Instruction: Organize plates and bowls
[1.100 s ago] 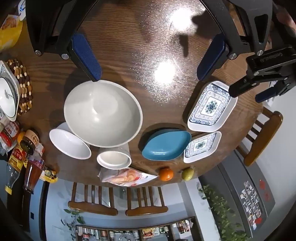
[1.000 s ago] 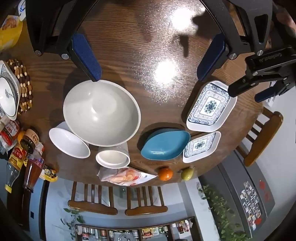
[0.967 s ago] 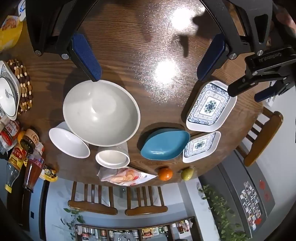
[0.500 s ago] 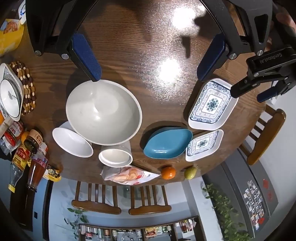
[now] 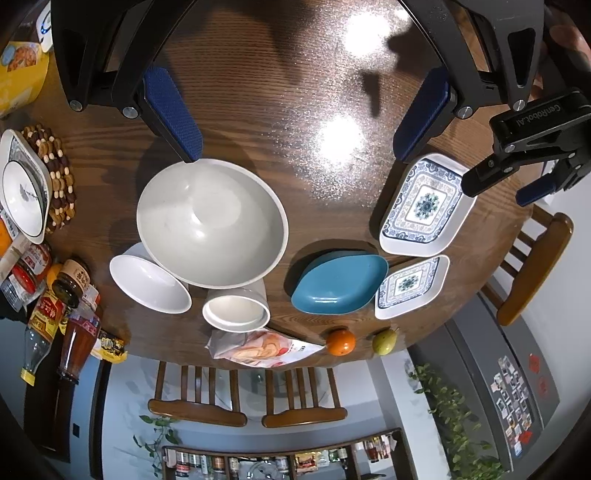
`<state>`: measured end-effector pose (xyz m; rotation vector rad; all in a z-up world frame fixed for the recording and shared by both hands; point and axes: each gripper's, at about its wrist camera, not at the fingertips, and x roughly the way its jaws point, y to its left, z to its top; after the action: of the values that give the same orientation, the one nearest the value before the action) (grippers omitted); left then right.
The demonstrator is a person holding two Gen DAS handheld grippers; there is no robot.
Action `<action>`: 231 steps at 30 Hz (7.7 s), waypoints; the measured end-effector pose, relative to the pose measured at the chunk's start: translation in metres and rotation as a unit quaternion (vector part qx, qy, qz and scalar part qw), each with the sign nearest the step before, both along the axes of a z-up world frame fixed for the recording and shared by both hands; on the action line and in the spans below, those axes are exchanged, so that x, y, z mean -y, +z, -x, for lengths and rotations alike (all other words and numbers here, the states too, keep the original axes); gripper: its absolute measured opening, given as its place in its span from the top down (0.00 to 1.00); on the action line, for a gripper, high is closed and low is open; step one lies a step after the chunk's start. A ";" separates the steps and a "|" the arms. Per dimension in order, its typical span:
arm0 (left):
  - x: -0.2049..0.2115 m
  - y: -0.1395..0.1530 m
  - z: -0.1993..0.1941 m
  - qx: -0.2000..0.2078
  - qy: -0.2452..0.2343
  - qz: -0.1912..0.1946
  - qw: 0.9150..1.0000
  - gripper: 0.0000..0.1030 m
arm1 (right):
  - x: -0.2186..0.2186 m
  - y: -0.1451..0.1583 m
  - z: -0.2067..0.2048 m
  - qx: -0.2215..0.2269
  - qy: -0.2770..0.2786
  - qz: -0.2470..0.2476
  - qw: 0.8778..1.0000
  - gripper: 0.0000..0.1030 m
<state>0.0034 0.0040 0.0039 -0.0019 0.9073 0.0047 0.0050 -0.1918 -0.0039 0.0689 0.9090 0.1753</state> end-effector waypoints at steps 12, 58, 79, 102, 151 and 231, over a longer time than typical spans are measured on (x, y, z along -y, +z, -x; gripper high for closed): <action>-0.001 -0.003 -0.004 -0.003 0.002 0.003 1.000 0.01 | -0.001 -0.002 -0.001 -0.003 -0.002 0.000 1.000 0.00; -0.022 -0.014 -0.027 -0.017 -0.032 0.029 0.999 0.01 | -0.028 -0.011 -0.010 -0.021 -0.018 -0.004 1.000 0.00; -0.068 -0.045 -0.065 -0.062 -0.017 0.040 0.997 0.33 | -0.090 -0.038 -0.054 -0.053 0.021 -0.011 0.998 0.00; -0.102 -0.062 -0.079 -0.100 -0.025 0.086 0.991 0.63 | -0.114 -0.072 -0.093 -0.109 0.032 -0.036 0.993 0.56; -0.108 -0.040 -0.022 -0.067 0.043 0.081 0.994 0.44 | -0.105 -0.043 -0.053 -0.072 0.109 -0.020 0.991 0.85; -0.114 0.013 -0.075 0.008 0.072 0.059 0.996 0.89 | -0.133 0.021 -0.128 -0.009 0.152 -0.097 0.983 0.93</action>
<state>0.0788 0.1181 0.0166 -0.1775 0.8897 0.0843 0.1333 -0.0593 0.0172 0.1125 0.9157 0.5494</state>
